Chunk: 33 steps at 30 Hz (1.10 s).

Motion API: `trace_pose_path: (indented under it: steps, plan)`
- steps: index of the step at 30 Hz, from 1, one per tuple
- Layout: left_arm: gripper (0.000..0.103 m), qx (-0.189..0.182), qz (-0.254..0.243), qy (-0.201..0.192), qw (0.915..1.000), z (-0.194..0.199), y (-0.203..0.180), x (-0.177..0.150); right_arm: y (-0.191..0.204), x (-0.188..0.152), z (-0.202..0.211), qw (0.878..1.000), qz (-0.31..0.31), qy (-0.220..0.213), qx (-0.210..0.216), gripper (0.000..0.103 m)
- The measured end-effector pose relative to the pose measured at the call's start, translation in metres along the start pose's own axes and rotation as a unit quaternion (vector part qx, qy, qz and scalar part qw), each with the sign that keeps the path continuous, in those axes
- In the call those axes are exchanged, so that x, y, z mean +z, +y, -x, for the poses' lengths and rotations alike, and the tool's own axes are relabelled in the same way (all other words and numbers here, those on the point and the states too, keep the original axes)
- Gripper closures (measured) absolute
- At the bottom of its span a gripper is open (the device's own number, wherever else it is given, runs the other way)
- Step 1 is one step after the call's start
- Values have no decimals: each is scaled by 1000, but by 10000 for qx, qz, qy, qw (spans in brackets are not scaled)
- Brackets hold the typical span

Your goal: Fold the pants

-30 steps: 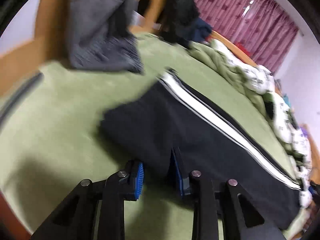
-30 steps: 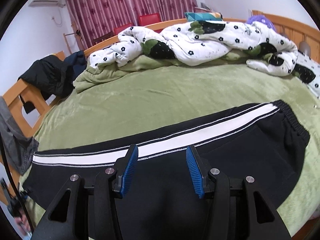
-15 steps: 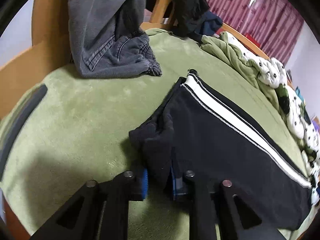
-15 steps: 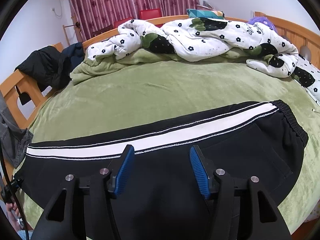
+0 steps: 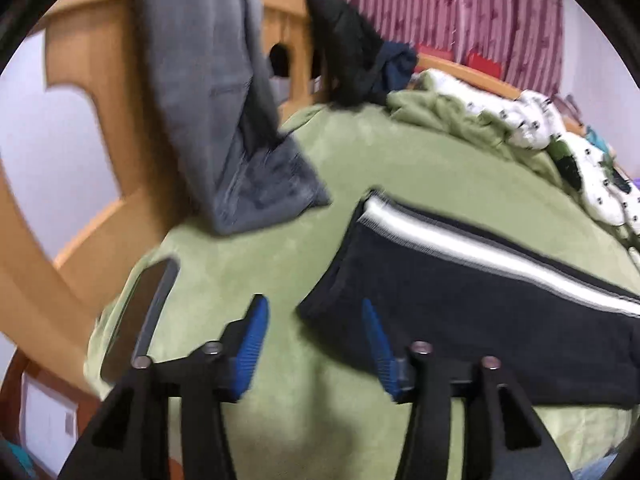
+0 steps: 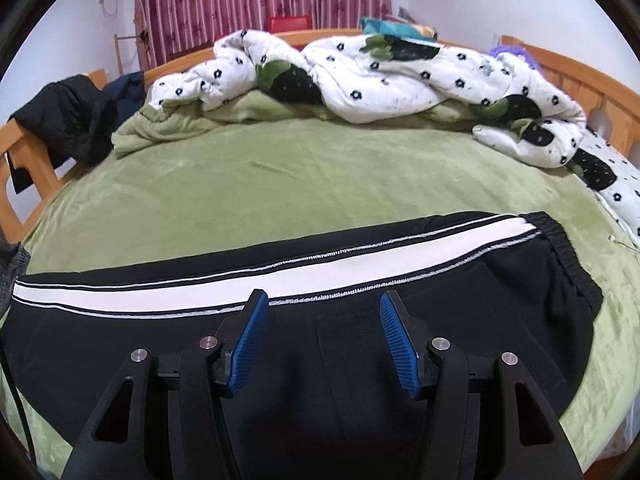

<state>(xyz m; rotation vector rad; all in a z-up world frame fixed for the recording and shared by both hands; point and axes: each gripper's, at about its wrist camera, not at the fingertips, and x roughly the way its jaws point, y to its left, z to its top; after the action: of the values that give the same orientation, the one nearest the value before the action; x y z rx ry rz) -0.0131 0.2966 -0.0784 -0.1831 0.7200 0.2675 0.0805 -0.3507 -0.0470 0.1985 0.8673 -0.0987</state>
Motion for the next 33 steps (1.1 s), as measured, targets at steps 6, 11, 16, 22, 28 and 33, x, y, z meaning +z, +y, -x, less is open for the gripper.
trace_pose_path:
  steps: [6,11,16,22,28,33]
  plan:
    - [49,-390,-172,-75,9991,-44,-41,39,-2,21,-48,9997,75,243,28,45]
    - [50,-218,-256,78,9994,-107,-64,65,11,29,-87,9984,417,370,36,45]
    - [58,-165,-302,637,9974,-182,-73,80,18,20,-117,9965,576,573,-172,42]
    - [84,-227,-203,174,9994,-179,-66,81,23,31,-90,9982,548,228,35,42]
    - [83,-96,-148,545,9984,-208,-60,69,40,24,-123,9925,1070,565,-200,42]
    - [72,221,-429,575,9972,-185,-69,71,34,28,-118,9956,772,516,-128,42]
